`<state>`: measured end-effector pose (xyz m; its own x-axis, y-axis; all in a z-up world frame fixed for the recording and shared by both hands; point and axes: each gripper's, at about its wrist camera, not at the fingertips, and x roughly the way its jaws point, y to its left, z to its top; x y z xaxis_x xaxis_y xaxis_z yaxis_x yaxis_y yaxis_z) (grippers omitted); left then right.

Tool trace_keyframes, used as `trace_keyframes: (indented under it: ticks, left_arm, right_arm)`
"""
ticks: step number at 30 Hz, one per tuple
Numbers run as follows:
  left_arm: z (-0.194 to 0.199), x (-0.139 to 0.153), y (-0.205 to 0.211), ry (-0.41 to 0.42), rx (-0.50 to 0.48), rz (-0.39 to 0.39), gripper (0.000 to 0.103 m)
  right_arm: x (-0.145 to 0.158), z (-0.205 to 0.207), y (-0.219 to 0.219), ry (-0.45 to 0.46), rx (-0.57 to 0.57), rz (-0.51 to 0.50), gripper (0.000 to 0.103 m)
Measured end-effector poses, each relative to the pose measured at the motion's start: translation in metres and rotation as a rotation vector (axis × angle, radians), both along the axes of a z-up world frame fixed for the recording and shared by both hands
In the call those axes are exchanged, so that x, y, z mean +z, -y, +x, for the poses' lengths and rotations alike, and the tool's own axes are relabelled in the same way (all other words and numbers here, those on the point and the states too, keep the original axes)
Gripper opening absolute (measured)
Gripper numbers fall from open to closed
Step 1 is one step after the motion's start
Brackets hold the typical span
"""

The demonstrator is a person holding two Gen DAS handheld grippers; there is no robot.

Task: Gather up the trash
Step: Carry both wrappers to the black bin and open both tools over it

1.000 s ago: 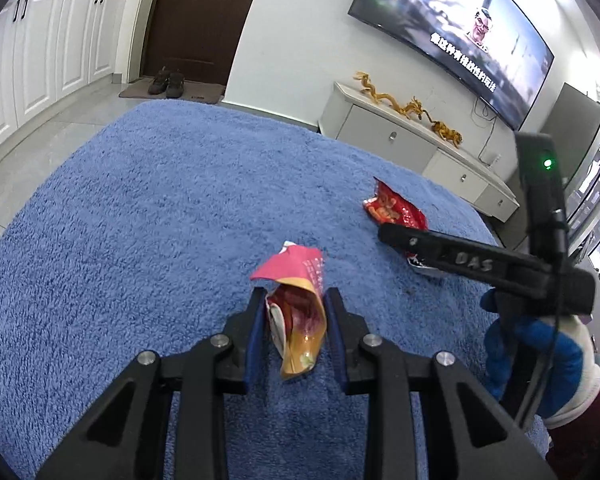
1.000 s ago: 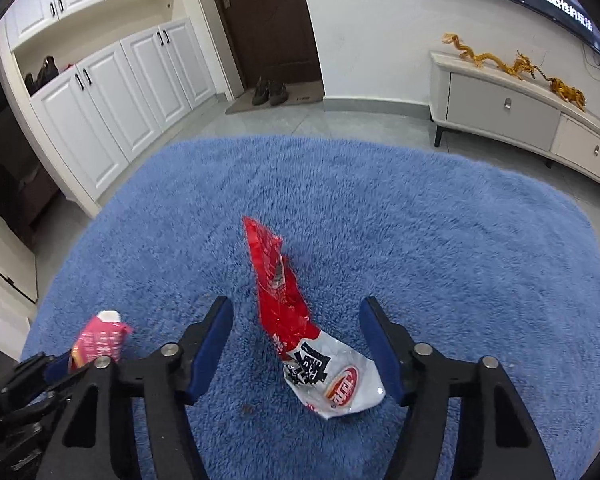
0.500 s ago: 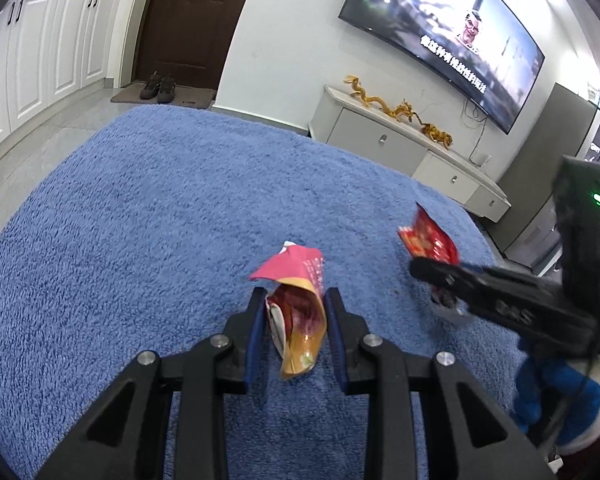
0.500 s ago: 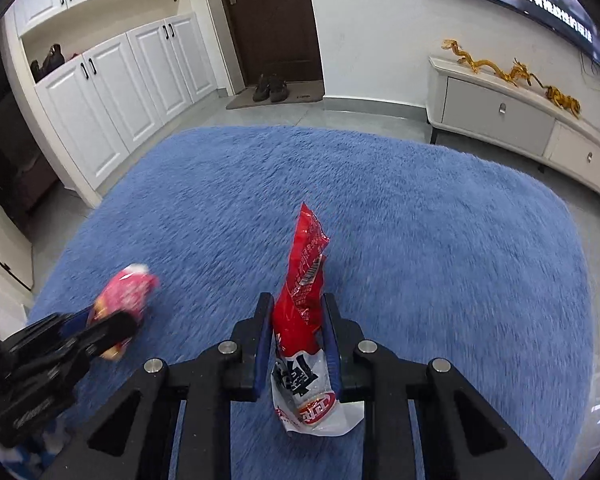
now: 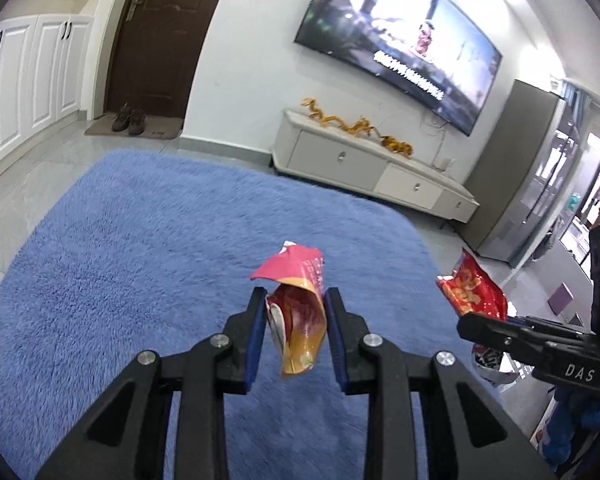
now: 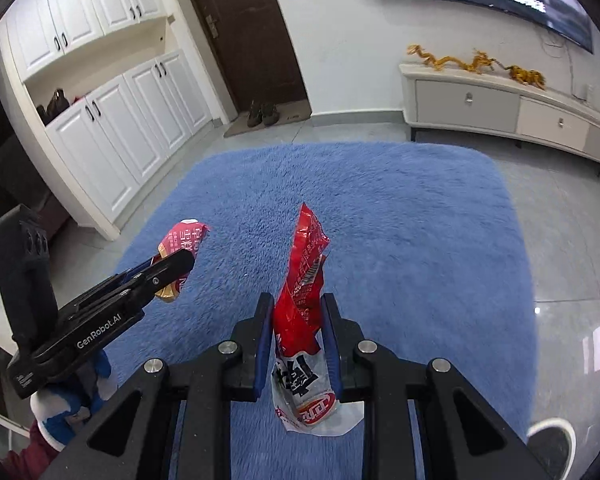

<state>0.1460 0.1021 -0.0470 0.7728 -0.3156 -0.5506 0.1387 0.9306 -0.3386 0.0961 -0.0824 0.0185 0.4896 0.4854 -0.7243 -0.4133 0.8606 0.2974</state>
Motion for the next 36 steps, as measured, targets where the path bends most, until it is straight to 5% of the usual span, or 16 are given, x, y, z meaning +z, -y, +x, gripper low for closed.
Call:
trace_keyframes:
  ticks: [14, 22, 29, 36]
  left_arm:
    - [-0.073, 0.066, 0.048, 0.086, -0.132, -0.027, 0.027]
    - [-0.093, 0.089, 0.118, 0.097, -0.259, 0.007, 0.027]
    - [-0.099, 0.085, 0.207, 0.053, -0.400, 0.066, 0.027]
    - [-0.098, 0.045, 0.315, -0.044, -0.564, 0.188, 0.027]
  right_arm:
    - [0.056, -0.084, 0.101, 0.084, -0.172, 0.099, 0.022]
    - [0.066, -0.125, 0.181, 0.136, -0.340, 0.138, 0.022]
    - [0.039, -0.137, 0.247, 0.099, -0.477, 0.170, 0.022]
    - [-0.010, -0.133, 0.308, 0.014, -0.588, 0.212, 0.022]
